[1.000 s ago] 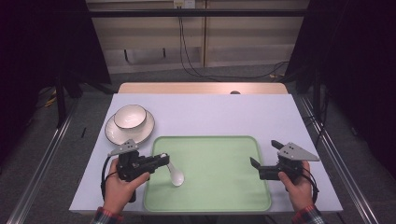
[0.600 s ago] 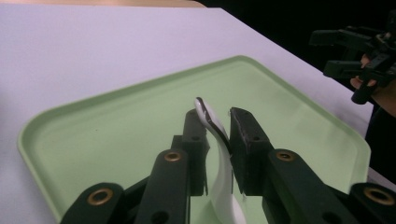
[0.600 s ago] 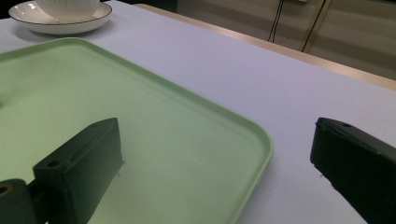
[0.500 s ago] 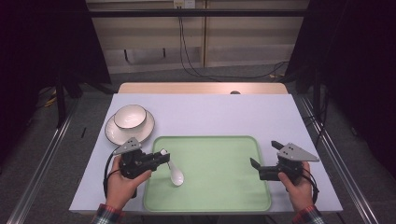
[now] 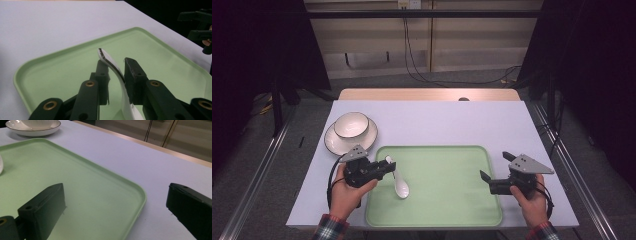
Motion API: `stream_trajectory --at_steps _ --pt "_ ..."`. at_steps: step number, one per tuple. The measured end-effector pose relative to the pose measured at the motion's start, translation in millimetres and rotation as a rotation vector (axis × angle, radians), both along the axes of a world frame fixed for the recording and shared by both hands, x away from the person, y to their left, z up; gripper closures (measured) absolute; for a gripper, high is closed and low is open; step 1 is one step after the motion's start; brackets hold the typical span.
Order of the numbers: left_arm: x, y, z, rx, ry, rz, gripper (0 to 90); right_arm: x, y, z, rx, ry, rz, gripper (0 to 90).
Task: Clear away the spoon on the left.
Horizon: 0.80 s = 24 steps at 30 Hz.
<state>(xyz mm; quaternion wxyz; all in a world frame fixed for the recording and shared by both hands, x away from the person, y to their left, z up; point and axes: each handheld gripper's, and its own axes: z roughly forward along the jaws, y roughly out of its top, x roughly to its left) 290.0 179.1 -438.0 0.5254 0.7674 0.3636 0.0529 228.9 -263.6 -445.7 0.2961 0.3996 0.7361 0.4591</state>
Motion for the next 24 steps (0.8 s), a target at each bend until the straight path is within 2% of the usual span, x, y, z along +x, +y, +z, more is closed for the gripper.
stream_trajectory --at_steps 17,24 --pt "8.5 -6.1 -10.2 0.007 0.005 -0.001 71.8 -1.0 -0.9 -0.2 -0.002 0.006 0.002 1.6" --pt "10.3 -6.8 -13.7 0.026 0.004 -0.001 70.8 -1.1 -0.6 -0.4 -0.006 0.003 0.007 1.6"
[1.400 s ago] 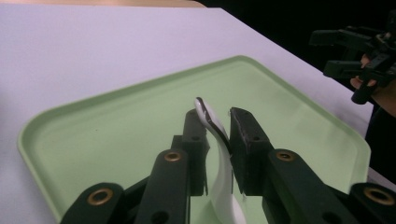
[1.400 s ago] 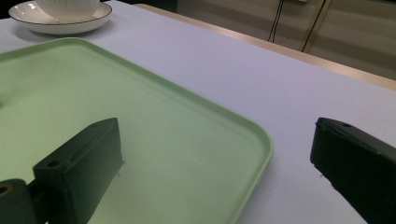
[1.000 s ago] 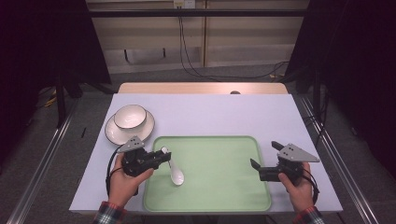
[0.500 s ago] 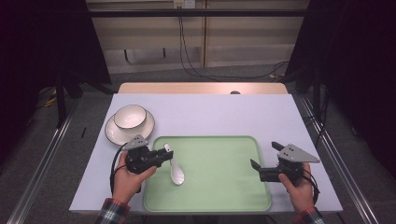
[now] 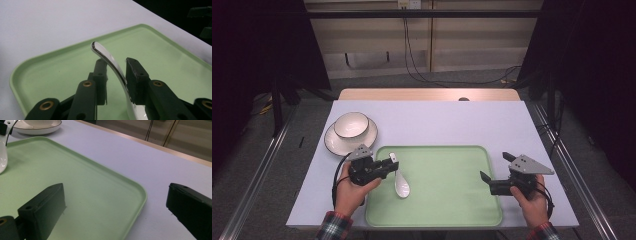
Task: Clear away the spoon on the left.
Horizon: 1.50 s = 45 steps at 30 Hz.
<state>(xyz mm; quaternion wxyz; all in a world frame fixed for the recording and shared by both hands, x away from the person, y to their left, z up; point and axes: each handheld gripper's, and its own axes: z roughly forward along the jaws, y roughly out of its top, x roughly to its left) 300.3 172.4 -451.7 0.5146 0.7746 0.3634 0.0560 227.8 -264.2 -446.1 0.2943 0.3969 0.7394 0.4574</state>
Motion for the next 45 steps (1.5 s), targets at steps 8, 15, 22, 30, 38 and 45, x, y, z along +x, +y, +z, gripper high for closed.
stream_trajectory --at_steps 8,15,22,30,38,45 --pt "0.9 -1.0 -2.9 0.006 -0.005 -0.002 71.7 -0.4 -0.2 0.1 0.003 0.000 -0.002 1.6" --pt "1.4 1.0 -5.5 0.018 0.005 0.012 70.5 0.4 0.1 -0.3 0.002 -0.002 0.002 1.6" --pt "0.9 1.1 -4.8 0.024 -0.009 0.023 66.9 -0.6 -0.8 0.0 0.004 0.001 -0.005 1.6" --pt "0.1 0.8 -4.3 0.025 -0.013 0.033 61.0 0.8 0.6 -0.8 0.002 0.004 0.004 1.8" --pt "0.8 -2.8 -2.5 0.022 -0.024 0.024 47.0 -1.3 -1.6 -0.5 -0.003 0.002 0.000 1.8" --pt "0.9 -7.5 0.5 0.020 -0.039 0.012 34.6 -5.1 -3.2 0.7 -0.003 -0.004 -0.005 1.8"
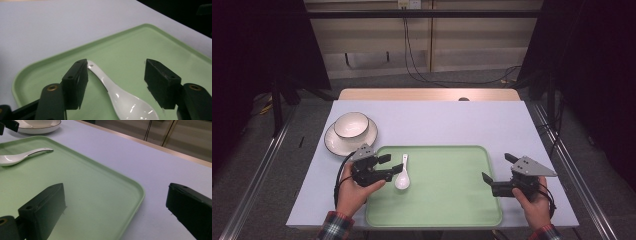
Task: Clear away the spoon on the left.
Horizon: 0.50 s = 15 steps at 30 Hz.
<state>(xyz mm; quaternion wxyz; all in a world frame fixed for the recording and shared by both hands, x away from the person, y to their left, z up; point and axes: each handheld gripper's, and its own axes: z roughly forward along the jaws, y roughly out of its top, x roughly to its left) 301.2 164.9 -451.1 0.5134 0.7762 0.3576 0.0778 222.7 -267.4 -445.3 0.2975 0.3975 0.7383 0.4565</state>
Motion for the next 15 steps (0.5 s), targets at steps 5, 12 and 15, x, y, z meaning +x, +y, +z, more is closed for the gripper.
stream_trajectory --at_steps 5,12,15 --pt "-0.2 1.1 1.0 0.008 -0.020 -0.002 27.8 0.5 -0.4 -0.2 0.000 0.004 0.003 1.8" --pt "-1.0 4.8 0.9 -0.003 -0.030 -0.001 21.3 1.1 -0.3 -0.3 0.001 0.005 0.003 1.8" --pt "-1.8 5.5 1.6 -0.001 -0.045 -0.003 20.3 1.4 -0.2 -0.4 -0.001 0.005 0.004 1.8"
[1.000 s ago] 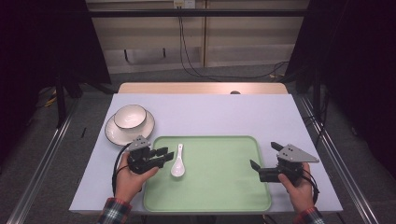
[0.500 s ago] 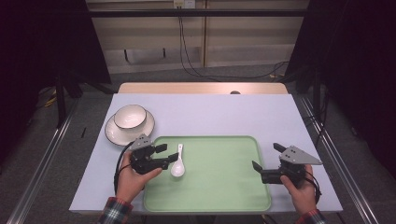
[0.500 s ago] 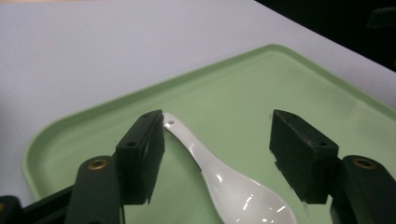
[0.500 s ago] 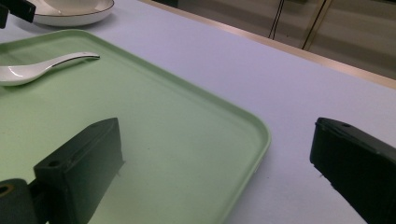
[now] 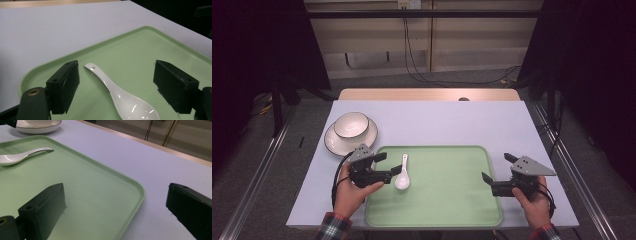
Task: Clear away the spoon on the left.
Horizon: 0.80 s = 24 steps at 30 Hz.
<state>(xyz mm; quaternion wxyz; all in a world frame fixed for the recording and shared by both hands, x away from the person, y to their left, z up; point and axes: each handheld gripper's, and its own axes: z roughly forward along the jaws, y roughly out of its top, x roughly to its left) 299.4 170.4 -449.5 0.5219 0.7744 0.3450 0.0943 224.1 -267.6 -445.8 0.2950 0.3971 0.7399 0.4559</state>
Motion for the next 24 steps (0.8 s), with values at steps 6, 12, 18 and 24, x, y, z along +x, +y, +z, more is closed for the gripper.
stream_trajectory --at_steps 6,12,18,24 --pt "-0.3 4.0 1.3 -0.014 0.007 -0.008 15.8 0.5 0.6 -0.2 0.000 -0.001 0.003 1.8" --pt "-0.5 8.6 2.4 -0.038 0.016 -0.005 11.4 0.8 0.2 -0.2 -0.002 0.002 0.005 1.8" --pt "-1.4 11.5 2.1 -0.042 0.027 -0.017 6.6 0.7 0.3 -0.3 -0.001 0.002 0.004 1.8" --pt "-1.6 17.9 2.6 -0.079 0.043 -0.030 3.4 0.9 0.2 -0.3 -0.002 0.004 0.006 1.8"
